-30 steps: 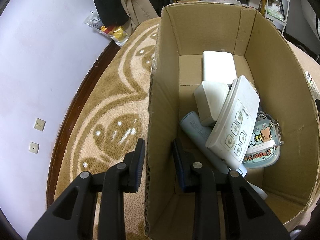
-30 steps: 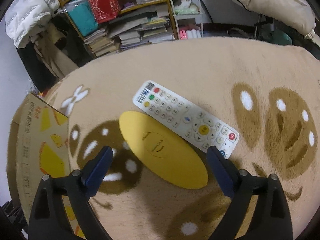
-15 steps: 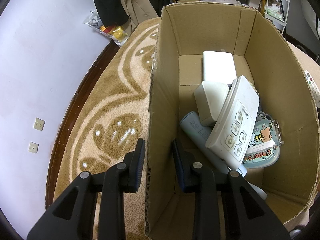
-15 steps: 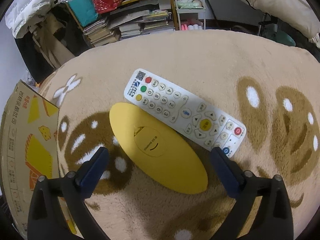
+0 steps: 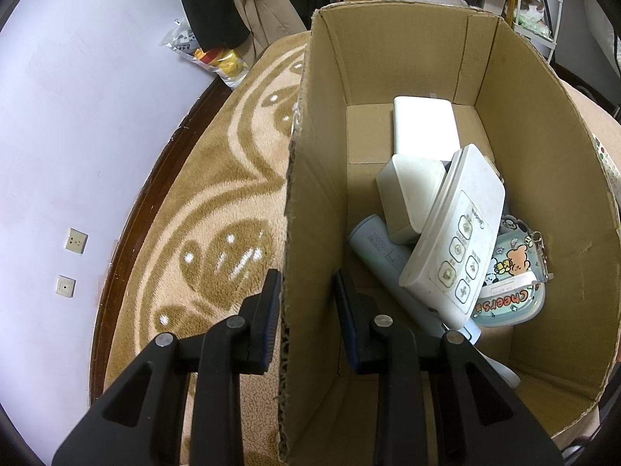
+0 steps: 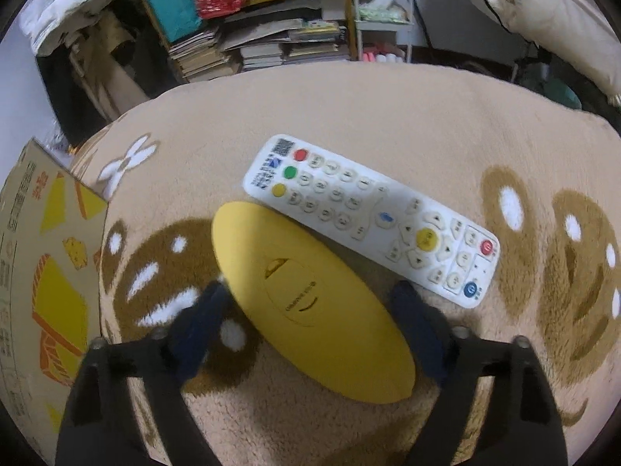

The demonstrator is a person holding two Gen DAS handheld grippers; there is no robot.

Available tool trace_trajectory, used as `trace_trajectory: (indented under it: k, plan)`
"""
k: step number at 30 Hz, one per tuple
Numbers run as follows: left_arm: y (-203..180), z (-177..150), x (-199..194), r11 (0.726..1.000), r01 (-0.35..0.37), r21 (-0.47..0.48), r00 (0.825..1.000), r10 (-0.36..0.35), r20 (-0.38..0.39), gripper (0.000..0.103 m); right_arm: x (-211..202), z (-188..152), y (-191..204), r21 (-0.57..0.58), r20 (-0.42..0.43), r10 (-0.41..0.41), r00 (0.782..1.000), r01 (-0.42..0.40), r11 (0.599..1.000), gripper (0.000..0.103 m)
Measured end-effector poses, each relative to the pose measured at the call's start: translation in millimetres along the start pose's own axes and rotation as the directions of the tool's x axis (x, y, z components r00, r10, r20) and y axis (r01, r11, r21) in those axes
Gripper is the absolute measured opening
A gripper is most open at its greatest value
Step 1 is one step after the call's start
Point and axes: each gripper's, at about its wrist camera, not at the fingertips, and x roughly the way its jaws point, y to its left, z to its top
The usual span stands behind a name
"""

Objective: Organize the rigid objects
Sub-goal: 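Return the right tool to the yellow oval board and grasp its edge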

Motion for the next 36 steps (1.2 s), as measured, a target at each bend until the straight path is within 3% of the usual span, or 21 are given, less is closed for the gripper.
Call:
trace_trajectory:
  k: [18, 23, 28, 36]
  plan:
    - [-1, -2, 3, 1.000, 0.002, 0.000, 1.000, -0.002, -0.001, 0.028, -6, -9, 21, -0.118, 0.033, -0.021, 0.999, 0.025, 0.993, 0.059]
    - [0, -3, 3, 1.000, 0.000, 0.002, 1.000, 0.000, -0.001, 0.028, -9, -10, 25, -0.136, 0.051, -0.011, 0.999, 0.018, 0.991, 0.057]
    - [-1, -3, 3, 1.000, -0.003, 0.004, 1.000, 0.003, 0.000, 0.028, -15, -13, 29, -0.117, 0.057, 0.046, 0.997, -0.039, 0.992, 0.057]
    - [-1, -3, 3, 1.000, 0.000, 0.001, 1.000, 0.000, -0.001, 0.028, -20, -15, 36, -0.111, 0.071, 0.033, 0.997, -0.025, 0.994, 0.057]
